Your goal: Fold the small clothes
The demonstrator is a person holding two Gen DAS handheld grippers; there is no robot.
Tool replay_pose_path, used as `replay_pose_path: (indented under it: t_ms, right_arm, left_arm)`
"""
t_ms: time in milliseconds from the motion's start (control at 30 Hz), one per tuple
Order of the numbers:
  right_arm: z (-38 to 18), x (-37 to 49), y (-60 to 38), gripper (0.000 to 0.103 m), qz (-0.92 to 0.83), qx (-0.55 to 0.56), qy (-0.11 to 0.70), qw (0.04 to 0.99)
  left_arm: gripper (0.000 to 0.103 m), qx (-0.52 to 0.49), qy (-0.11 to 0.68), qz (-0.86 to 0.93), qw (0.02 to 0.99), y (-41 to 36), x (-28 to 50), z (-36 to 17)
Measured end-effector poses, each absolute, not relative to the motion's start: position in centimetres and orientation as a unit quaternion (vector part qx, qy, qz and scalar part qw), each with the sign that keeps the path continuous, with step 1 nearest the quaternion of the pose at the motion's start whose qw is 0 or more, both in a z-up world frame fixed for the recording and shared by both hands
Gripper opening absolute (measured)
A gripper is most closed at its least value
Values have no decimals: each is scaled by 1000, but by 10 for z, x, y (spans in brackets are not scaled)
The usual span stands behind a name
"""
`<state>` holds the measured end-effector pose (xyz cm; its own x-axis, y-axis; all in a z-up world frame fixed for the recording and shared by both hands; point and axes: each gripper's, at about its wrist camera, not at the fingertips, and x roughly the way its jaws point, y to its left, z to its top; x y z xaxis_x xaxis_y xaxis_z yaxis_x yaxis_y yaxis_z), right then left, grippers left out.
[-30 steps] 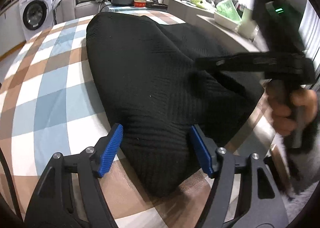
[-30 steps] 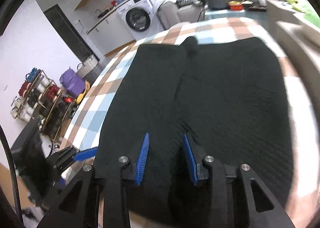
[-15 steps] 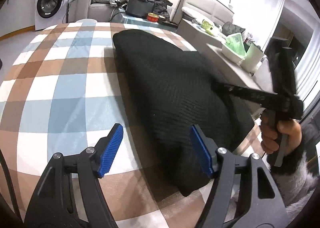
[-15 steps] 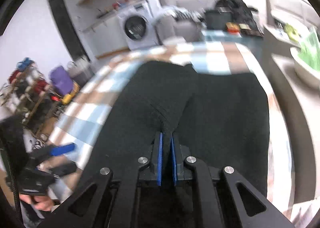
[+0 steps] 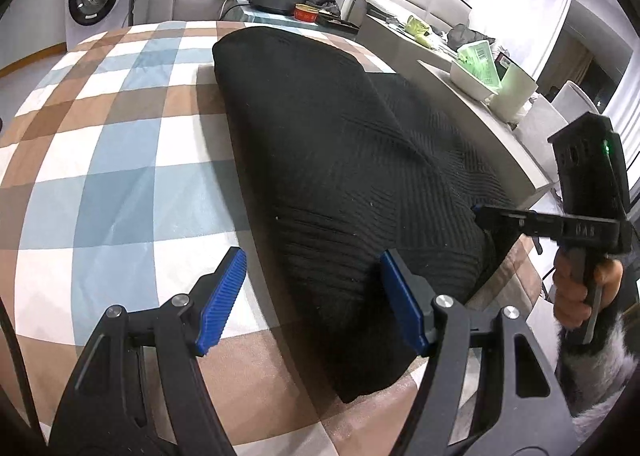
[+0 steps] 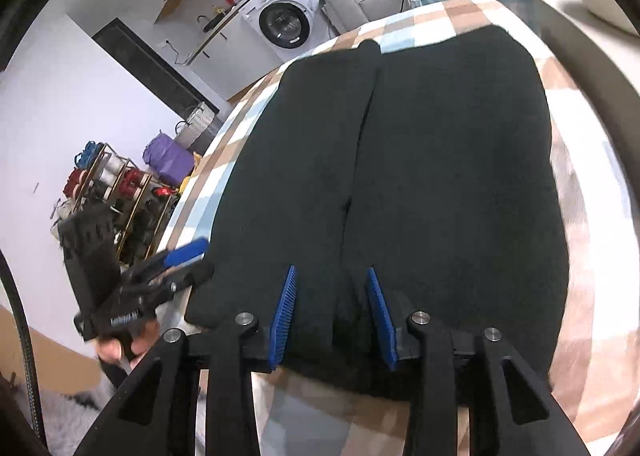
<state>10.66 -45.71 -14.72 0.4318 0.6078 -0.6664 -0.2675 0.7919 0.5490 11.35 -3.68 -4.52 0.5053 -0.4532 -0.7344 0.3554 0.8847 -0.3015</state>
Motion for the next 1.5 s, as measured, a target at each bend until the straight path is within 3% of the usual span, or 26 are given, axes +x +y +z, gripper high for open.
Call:
replay_pose_path:
  t_ms: [100,167,267,433,633,700,833,967,1133,1200,1233,1367,1500]
  right_arm:
    - [-149,111,-445,37,268,173,460,829]
    - [-147,112,-434,14,279,149,454,833]
    - [-134,108,-424,5,284,114,447,841]
    - [-107,89,-431,5,266,84,428,859]
    - [-147,92,-424,5,187,21,481,856]
    - [-144,95,-428,10,192,34,478,857]
    - [-127,111,-446,30,199,97,432,874]
    - [-124,150,-445,34,202,127,424,874]
    - [-142,207,-431,34,187,146,464,854]
    - [-144,218,-423,12,198,135,468,851]
    - [-140,219,-419,9,202,123,463,854]
    - [-112,215,-417,9,195,95,417,883]
    - [-134,228,-415,16,131,47,469,872]
  left_arm:
    - [66,-53,440,-232,866,-39,113,-44]
    - [66,-50,438,-231,867,-38,113,-43]
    - [66,-50,437,-224,870,-36,112,-40]
    - [66,-54,433,-220,873,-31,111,-35]
    - [66,-42,442,-221,868,-38,111,-42]
    - [66,-35,441,-221,869,-41,108,-43]
    - [66,-33,441,-224,868,-43,108,-45]
    - [66,-24,445,-225,867,-48,107,-48]
    - [66,-22,446,-226,866,-48,109,-50]
    - [66,-26,448,-228,864,-46,111,-50]
    - [66,-27,449,-227,864,-46,112,-50]
    - [66,-37,443,-230,866,-43,111,-46]
    - [66,-31,446,-228,865,-45,111,-48]
